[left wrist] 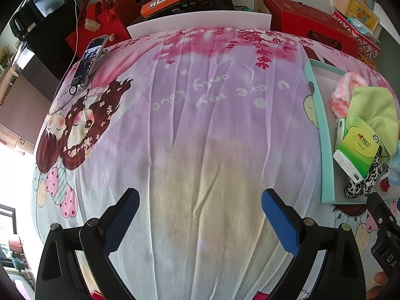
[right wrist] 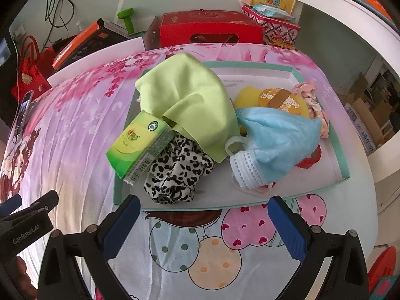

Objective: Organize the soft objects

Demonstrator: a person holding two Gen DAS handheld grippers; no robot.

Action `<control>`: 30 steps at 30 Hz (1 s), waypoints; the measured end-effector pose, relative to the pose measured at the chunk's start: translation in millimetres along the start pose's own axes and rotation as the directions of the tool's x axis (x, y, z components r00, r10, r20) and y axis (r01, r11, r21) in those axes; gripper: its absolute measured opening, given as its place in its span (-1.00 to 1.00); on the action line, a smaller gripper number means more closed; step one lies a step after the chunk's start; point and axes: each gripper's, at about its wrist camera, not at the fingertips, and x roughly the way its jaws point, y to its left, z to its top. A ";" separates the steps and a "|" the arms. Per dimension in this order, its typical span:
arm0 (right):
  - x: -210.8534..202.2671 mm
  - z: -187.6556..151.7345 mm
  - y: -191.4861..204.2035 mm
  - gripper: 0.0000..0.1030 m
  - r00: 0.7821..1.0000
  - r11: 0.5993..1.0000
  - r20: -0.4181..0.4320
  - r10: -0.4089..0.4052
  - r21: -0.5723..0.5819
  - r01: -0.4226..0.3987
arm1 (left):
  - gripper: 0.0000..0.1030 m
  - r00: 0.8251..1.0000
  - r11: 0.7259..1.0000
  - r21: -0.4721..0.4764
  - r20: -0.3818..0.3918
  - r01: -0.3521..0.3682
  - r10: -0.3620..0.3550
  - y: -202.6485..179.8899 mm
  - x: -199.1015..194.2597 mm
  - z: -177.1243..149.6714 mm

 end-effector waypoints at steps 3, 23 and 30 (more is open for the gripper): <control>-0.6 -0.4 0.0 1.00 1.000 1.000 0.003 0.001 0.000 -0.001 | 0.90 1.000 1.000 0.000 -0.002 -0.001 0.001 -0.2 0.6 -0.1; 0.9 -1.2 -0.1 1.00 1.000 1.000 0.000 0.004 0.003 -0.004 | 0.90 1.000 1.000 0.002 -0.009 -0.009 0.009 -1.6 3.9 0.0; 0.7 -0.2 -0.6 1.00 1.000 1.000 0.000 0.005 0.005 -0.005 | 0.90 1.000 1.000 0.013 -0.010 -0.005 0.005 -2.9 4.2 0.2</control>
